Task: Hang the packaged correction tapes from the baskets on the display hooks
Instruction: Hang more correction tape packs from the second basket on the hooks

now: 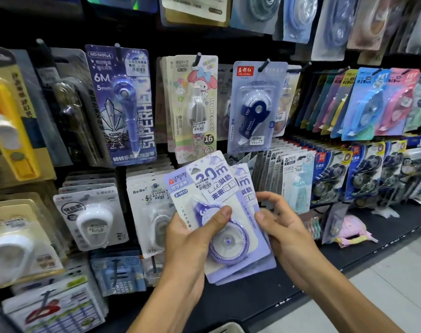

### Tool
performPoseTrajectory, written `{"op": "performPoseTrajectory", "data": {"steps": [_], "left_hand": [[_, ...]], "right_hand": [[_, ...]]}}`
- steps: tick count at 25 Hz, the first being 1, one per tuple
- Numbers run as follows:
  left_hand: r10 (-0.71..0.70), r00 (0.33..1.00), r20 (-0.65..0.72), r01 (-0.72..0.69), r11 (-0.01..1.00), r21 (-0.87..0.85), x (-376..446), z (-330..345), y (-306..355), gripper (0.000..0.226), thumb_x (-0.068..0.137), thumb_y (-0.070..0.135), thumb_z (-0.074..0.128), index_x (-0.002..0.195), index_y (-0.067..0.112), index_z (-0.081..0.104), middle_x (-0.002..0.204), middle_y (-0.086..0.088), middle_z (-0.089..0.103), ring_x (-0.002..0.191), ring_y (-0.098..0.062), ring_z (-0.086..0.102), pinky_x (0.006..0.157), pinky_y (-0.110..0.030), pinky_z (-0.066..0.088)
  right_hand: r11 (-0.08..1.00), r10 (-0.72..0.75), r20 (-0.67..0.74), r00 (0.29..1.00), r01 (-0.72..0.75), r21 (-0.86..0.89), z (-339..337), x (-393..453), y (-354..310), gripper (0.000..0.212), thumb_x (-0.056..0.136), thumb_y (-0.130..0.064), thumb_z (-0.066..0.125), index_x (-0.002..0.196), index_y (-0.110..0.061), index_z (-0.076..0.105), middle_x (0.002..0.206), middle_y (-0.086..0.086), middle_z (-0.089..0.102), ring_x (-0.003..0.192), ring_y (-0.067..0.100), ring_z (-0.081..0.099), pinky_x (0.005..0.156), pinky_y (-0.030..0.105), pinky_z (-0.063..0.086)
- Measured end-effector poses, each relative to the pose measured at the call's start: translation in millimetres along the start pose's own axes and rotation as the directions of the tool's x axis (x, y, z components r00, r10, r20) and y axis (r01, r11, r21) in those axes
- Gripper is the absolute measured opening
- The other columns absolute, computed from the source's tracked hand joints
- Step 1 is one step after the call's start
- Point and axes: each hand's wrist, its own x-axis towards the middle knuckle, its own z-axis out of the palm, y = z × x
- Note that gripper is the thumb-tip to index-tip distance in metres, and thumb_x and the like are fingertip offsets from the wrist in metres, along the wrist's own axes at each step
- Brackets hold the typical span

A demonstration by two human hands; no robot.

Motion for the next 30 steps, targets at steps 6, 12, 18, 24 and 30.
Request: {"op": "performPoseTrajectory", "data": {"steps": [6,12,18,24,30], "left_hand": [[0.035,0.997,-0.073,-0.030,0.997,0.072,8.3,-2.6,-0.8,0.052,0.061,0.023,0.085,0.111,0.018,0.073,0.106,-0.001,0.080,0.100,-0.022,0.077,0.085,-0.037,0.058],[0.037,0.998,-0.055,-0.028,0.987,0.161,0.3,-16.4,-1.9,0.062,0.057,0.030,0.087,0.116,0.016,0.071,0.106,-0.001,0.081,0.097,-0.022,0.078,0.077,-0.032,0.062],[0.013,1.000,-0.003,-0.012,0.992,0.128,-3.4,-12.3,0.8,0.060,0.060,0.027,0.089,0.116,0.018,0.070,0.107,-0.003,0.080,0.095,-0.022,0.078,0.068,-0.024,0.061],[-0.015,1.000,0.002,0.015,0.997,0.079,-6.3,-2.1,0.4,0.054,0.062,0.025,0.085,0.114,0.019,0.070,0.106,-0.003,0.080,0.094,-0.021,0.078,0.067,-0.024,0.060],[-0.016,0.996,-0.091,0.025,0.995,0.100,-5.1,-12.7,5.7,0.047,0.071,0.017,0.079,0.118,0.014,0.069,0.107,-0.004,0.080,0.097,-0.023,0.078,0.077,-0.033,0.063]], "right_hand": [[0.996,0.009,-0.345,0.939,-0.040,-0.085,-15.9,14.8,-1.0,0.031,0.096,0.008,0.057,0.113,-0.019,0.054,0.096,0.010,0.079,0.088,0.028,0.076,0.070,0.041,0.062],[0.910,-0.122,-0.446,0.887,-0.080,-0.407,-31.6,41.9,-13.2,0.030,0.095,0.003,0.059,0.084,-0.021,0.073,0.079,-0.007,0.075,0.076,0.014,0.066,0.066,0.023,0.052],[0.882,-0.073,-0.363,0.929,-0.110,-0.458,-42.6,50.5,-32.4,0.037,0.090,0.004,0.058,0.071,-0.020,0.080,0.079,0.005,0.078,0.075,0.023,0.067,0.071,0.035,0.054],[0.910,-0.005,-0.297,0.955,-0.119,-0.397,-41.5,49.8,-23.3,0.036,0.092,0.006,0.056,0.075,-0.016,0.079,0.080,0.004,0.078,0.063,0.011,0.069,0.054,0.020,0.054],[0.813,-0.093,-0.319,0.943,-0.113,-0.572,-39.8,53.3,-16.6,0.038,0.097,-0.003,0.056,0.083,-0.030,0.079,0.091,-0.012,0.077,0.074,0.017,0.062,0.069,0.034,0.054]]}}
